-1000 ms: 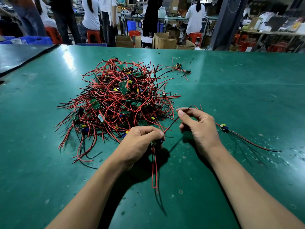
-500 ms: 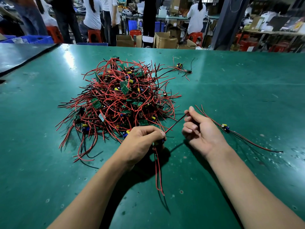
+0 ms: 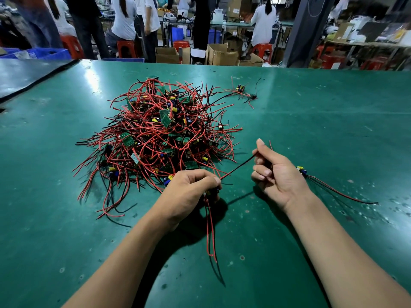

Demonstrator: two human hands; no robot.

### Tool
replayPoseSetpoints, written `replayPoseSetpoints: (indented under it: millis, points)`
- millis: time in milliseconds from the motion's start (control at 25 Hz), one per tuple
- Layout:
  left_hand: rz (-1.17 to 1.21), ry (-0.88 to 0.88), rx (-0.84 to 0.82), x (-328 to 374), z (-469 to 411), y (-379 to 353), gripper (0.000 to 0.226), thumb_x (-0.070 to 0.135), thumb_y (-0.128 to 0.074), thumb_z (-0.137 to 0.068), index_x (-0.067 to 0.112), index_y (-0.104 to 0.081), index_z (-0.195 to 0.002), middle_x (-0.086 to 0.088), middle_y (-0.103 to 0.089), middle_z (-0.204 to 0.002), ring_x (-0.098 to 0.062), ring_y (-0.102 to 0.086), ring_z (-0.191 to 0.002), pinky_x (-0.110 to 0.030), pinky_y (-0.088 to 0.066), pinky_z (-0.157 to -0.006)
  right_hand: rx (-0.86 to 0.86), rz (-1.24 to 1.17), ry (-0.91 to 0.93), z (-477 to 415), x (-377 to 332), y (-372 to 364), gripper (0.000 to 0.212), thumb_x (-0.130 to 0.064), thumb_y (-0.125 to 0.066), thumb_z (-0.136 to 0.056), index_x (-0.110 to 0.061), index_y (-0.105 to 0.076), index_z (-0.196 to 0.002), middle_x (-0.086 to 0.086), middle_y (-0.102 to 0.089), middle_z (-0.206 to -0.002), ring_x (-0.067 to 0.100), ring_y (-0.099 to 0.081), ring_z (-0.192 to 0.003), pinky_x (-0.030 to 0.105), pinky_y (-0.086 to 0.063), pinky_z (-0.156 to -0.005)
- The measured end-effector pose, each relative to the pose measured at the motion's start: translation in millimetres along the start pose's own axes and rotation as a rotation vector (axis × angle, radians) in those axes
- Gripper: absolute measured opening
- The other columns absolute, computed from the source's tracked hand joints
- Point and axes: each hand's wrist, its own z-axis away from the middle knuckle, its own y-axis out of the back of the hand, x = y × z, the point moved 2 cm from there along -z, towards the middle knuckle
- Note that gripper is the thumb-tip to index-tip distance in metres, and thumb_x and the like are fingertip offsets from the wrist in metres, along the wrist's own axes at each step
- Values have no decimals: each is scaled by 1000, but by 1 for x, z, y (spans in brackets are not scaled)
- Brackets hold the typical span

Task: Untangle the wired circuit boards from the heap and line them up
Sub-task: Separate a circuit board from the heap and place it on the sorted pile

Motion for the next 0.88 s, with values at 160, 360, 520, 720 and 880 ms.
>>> replayPoseSetpoints:
  millis: [160,360,520,720,880]
  points:
    - [-17,-2,-33,1,1,-2,26,12,-63,-91,16,-72,-67,-4,-65,-63,-20,-58,-66,-24,-47,-64,-85,-169,-199,0,0,0,27,-18,-63,-78,-14,-46,-58,-6,-26,-56,3,-19,-28,16,-15,-32]
    - [15,-9,7,0,0,0,24,11,-63,-91,14,-71,-69,-6,-65,-62,-20,-57,-63,-23,-46,-61,-107,-119,-117,0,-2,0,28,-28,-65,-81,-14,-54,-59,-5,-35,-55,3,-23,-29,16,-20,-31]
    - [2,-12,7,-1,0,0,25,10,-63,-90,14,-72,-67,-7,-65,-63,-22,-57,-65,-25,-46,-62,-78,-141,-140,-4,4,1,34,-30,-65,-86,-15,-56,-57,-6,-38,-53,3,-24,-28,16,-21,-30]
    - [33,-26,69,-2,-1,1,19,10,-63,-91,8,-71,-74,-6,-65,-63,-20,-59,-65,-30,-45,-66,-45,121,81,-4,10,3,38,-50,-72,-74,-14,-74,-85,-7,-60,-66,5,-43,-44,18,-42,-44]
    - [29,-32,87,-3,-2,2,17,11,-64,-90,4,-72,-77,-6,-65,-66,-18,-58,-64,-30,-46,-66,-244,319,42,3,21,-4,30,-39,-76,-75,-16,-79,-95,-5,-61,-73,8,-49,-50,21,-39,-42]
